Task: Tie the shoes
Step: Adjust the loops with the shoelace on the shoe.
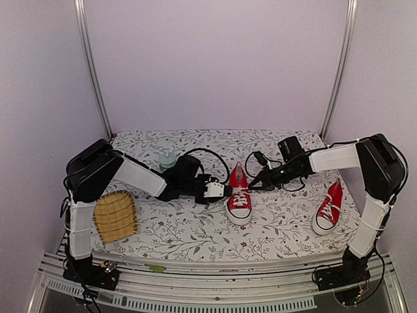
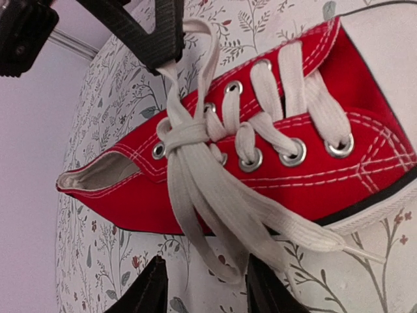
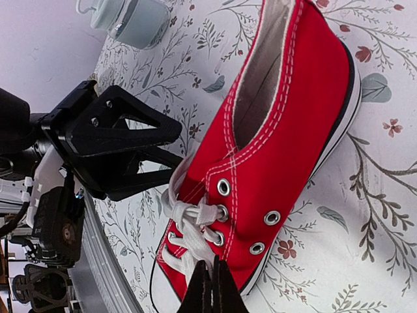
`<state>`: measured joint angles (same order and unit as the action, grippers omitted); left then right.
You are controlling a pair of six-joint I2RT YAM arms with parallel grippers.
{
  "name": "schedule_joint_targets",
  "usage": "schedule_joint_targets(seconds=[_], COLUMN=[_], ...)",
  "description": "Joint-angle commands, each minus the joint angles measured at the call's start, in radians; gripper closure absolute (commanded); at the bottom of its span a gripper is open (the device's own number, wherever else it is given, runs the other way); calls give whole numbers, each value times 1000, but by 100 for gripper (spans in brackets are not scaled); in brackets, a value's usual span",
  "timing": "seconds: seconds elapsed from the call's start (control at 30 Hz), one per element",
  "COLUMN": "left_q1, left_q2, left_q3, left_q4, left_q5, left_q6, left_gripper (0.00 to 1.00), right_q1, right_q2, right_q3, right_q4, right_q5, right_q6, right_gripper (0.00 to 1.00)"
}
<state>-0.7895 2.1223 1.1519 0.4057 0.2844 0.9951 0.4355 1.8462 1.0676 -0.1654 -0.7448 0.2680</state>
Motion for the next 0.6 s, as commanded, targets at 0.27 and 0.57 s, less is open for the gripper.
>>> schedule_joint_targets(seconds=[0.27,0.57], left_q1=[-10,-13], left_q2=[48,84], left_q3=[-12,5], left_q4=[33,66], left_q5=[22,-46], left_q6=[79,85], left_gripper=[63,68], right_q1=[-2,-3], right_q2=[8,3], right_q3=[14,11], right_q4=[2,3], right_q5=[-28,-34], right_q6=[-16,-22], right_gripper=[99,99])
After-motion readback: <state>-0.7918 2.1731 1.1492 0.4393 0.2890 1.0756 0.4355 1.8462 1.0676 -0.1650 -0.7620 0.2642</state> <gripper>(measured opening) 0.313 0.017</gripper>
